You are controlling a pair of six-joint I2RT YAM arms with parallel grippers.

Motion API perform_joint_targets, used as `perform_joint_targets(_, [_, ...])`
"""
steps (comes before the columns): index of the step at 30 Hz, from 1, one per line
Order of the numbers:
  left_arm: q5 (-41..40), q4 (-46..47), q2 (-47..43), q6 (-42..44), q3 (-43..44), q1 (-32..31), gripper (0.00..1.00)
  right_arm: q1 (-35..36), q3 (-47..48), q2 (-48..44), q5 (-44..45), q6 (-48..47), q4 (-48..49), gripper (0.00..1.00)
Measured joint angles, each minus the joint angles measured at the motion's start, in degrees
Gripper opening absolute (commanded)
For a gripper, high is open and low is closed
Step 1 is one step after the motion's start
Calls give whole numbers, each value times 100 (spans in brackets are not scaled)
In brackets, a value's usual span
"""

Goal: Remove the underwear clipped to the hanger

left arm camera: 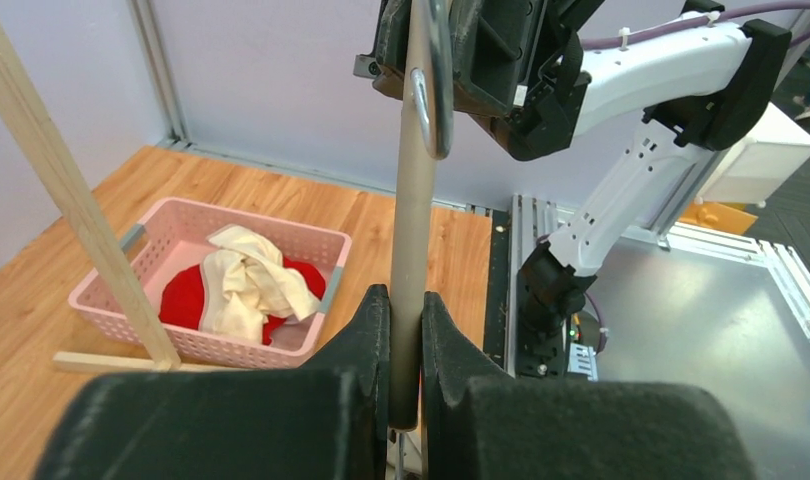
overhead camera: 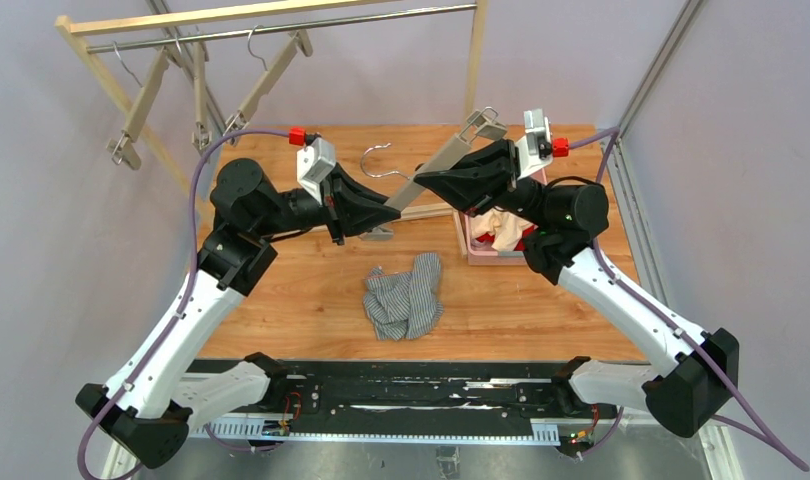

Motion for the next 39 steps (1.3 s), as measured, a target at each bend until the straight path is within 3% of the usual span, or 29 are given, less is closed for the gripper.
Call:
perform_joint_targets(4, [2,-44,-22,28,9,2,0,0,-2,-7,20,-39,-17,61])
perform_joint_targets(6, [-133,-302,-31,103,105,-4,0,0,-17,-20,55,-164,-101,68])
perform_joint_targets(9, [-686,-1163,-13,448,588,2,0,0,-66,-144,142,-463,-498,69])
perform_joint_targets(13, [-1738,-2350,52,953,1434,2,0,59,-101,-518,649,-1239,-1869,69])
perform_joint_targets(19, [-3491,-3731,483,1329,1998,2,0,859,-76,-868,2430,-2776,-4544,69])
perform_joint_targets(25, [-4489,-4728,1375,1429,2061,7,0,1991,-92,-133,4284,-3595,-6461,71])
perform_joint_targets(29, [-4809,-5202,1742,1530,2367,7,0,2463,-409,507,4907,-3652,-6999,72])
perform_joint_targets(35, [-4931,-5368,2050,1628,3224,81,0,2699,-577,1473,5099,-3375,-7274,71])
perform_joint_targets(39, [-4881,-5392,2282,1587,3504,234,0,2771,-634,2229,5034,-3115,-7215,50])
